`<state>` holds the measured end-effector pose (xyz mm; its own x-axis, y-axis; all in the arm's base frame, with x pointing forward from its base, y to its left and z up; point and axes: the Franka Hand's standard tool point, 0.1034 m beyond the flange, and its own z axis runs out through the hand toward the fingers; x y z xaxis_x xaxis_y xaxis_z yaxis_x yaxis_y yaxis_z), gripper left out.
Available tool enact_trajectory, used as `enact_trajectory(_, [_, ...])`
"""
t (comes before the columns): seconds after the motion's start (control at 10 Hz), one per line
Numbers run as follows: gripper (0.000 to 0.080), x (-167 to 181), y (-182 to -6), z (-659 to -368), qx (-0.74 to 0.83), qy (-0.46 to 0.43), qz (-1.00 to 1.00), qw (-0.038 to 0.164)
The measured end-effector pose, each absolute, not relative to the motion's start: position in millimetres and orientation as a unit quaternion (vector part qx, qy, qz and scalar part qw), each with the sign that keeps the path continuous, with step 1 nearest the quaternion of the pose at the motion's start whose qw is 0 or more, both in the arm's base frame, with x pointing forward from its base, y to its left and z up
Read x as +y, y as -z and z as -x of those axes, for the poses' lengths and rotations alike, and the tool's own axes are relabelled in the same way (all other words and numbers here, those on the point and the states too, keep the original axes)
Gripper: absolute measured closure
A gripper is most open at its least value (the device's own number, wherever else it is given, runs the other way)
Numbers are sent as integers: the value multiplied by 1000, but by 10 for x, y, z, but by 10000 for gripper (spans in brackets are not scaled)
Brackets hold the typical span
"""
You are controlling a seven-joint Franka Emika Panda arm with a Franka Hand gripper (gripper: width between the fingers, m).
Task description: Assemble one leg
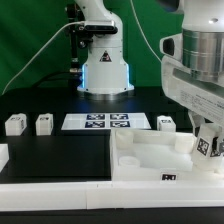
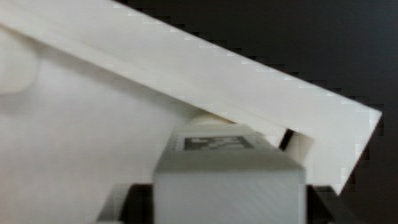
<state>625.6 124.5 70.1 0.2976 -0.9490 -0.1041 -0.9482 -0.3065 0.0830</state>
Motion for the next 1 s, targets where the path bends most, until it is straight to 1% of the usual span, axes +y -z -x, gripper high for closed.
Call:
enact_trajectory(0.1, [505,1243,-700,-6257,-625,68,-778,4])
enact_trajectory(0.3, [506,1248,-694,-6254,-629,68,-775,5])
enact_trajectory(0.4, [401,1252,-690,-6252,-617,68,-784,4])
enact_trajectory(0.5, [262,1257,-688,-6250,-616,68,-785,5])
enact_trajectory(0.6, [185,1258,-687,-6249,-603,68,-795,4])
enact_trajectory(0.7, [185,1255,-685,-6249,-545,68,-836,-1])
enact_trajectory(0.8, [156,1253,-684,-6244,-501,69,-863,-3])
enact_trajectory(1.0, [151,1244,-678,-6243,-379,70,-923,-11])
